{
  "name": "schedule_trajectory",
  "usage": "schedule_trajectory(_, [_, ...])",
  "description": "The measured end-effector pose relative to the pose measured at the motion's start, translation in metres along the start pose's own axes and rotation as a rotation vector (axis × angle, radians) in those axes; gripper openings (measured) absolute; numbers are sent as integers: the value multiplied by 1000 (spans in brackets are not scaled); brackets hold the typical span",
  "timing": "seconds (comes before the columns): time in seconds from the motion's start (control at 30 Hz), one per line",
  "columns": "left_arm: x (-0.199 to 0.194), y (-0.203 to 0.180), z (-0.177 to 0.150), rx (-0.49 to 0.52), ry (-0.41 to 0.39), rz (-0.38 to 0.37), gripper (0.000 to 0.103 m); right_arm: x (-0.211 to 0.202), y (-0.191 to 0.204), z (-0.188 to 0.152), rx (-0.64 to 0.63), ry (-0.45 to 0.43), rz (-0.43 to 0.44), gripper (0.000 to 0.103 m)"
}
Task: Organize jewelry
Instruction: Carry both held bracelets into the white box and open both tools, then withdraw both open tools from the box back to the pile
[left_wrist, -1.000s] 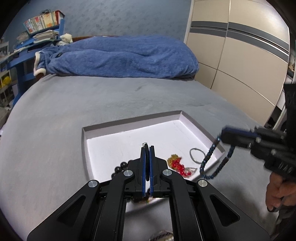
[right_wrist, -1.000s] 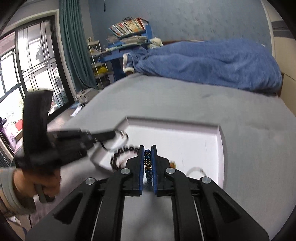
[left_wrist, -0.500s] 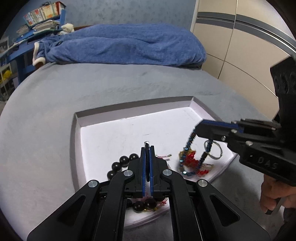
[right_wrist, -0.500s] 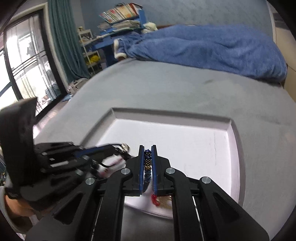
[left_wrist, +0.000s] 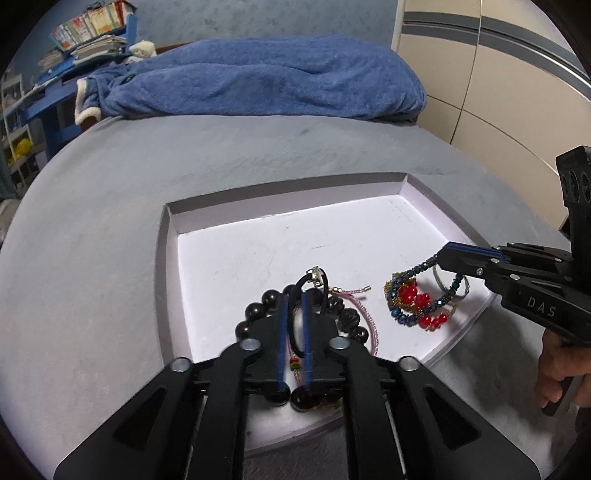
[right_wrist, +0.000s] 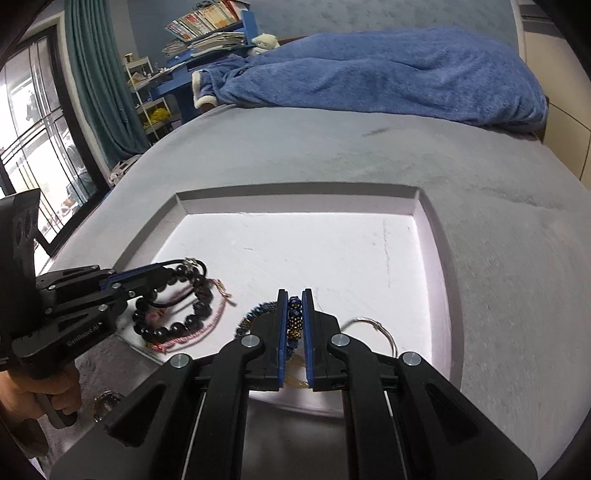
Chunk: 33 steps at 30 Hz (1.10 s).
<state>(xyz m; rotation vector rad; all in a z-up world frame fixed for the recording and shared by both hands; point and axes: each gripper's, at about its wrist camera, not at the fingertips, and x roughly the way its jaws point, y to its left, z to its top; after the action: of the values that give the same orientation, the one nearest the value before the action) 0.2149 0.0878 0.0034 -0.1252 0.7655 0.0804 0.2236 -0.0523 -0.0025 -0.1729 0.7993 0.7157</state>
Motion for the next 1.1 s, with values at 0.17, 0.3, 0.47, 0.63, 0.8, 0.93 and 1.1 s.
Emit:
schedule_trajectory(0.17, [-8, -3, -3, 6, -31, 20, 50, -5, -7, -6, 13, 0, -8, 8])
schedule_trajectory(0.3, [-17, -7, -5, 23, -56, 24, 70, -13, -10, -9, 26, -17, -8, 16])
schedule_trajectory(0.47, [-35, -10, -10, 35, -85, 21, 78, -31, -10, -15, 37, -61, 4, 25])
schedule_trajectory(0.63, [-53, -11, -21, 34, -109, 10, 79, -53, -7, -26, 44, -104, 37, 40])
schedule_trajectory(0.8, [-69, -12, -38, 46, -117, 3, 80, -66, 4, -41, 1, -102, 51, 47])
schedule_trajectory(0.93, [-79, -11, -52, 38, -118, -1, 80, -72, 10, -53, -12, -92, 62, 48])
schedule_trajectory(1.1, [-91, -9, -74, 28, -111, -7, 80, -74, 18, -70, -40, -64, 78, 48])
